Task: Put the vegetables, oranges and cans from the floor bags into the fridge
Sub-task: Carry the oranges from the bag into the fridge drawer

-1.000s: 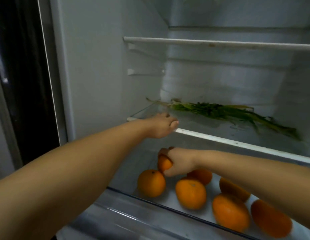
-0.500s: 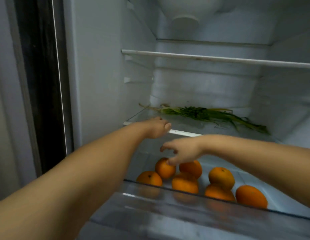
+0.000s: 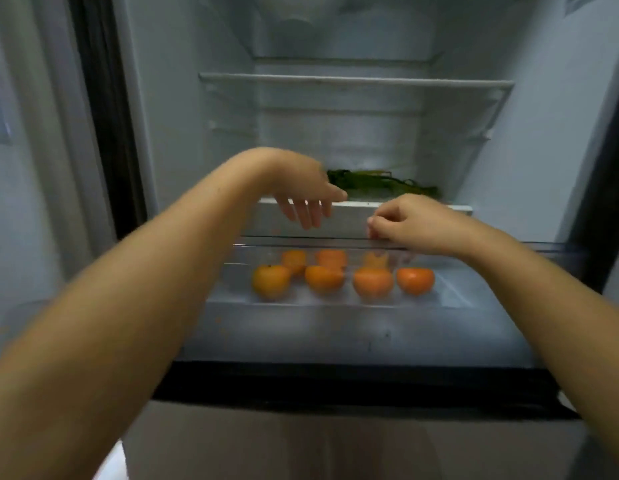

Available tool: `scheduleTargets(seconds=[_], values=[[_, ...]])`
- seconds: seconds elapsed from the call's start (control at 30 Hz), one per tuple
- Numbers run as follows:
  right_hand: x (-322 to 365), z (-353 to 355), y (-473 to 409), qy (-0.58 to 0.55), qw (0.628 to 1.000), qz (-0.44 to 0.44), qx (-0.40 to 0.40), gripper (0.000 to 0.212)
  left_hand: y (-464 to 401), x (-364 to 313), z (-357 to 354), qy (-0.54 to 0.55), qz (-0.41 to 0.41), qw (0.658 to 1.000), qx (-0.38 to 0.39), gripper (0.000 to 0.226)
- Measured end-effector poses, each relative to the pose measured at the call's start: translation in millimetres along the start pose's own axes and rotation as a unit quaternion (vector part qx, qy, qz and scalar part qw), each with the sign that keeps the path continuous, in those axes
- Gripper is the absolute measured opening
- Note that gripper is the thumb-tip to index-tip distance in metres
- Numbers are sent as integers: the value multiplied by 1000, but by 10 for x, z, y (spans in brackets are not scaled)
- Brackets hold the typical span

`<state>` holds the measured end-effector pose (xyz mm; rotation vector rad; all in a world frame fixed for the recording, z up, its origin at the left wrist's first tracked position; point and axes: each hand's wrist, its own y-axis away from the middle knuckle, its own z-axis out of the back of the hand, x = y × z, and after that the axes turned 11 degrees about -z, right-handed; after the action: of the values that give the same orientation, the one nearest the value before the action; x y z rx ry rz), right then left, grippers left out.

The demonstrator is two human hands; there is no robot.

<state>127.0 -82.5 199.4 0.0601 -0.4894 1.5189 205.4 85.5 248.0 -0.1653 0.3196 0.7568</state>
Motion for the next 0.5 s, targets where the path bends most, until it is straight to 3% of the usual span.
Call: scheduleTargets(seconds=[0.1, 0.2, 0.3, 0.5], values=[[-155, -62, 300, 69, 992, -40, -93, 45, 276, -277, -477, -128, -24, 991, -44, 52], [-285, -180, 428, 167, 963, -62, -201, 48, 405, -280, -920, -246, 0, 950, -191, 54], [-303, -225, 365, 208, 949, -57, -232, 67, 317, -189, -996, -293, 6, 907, -302, 51], [-396, -240, -223, 154, 962, -92, -205, 39, -198, 86, -838, -240, -6, 924, -297, 47]])
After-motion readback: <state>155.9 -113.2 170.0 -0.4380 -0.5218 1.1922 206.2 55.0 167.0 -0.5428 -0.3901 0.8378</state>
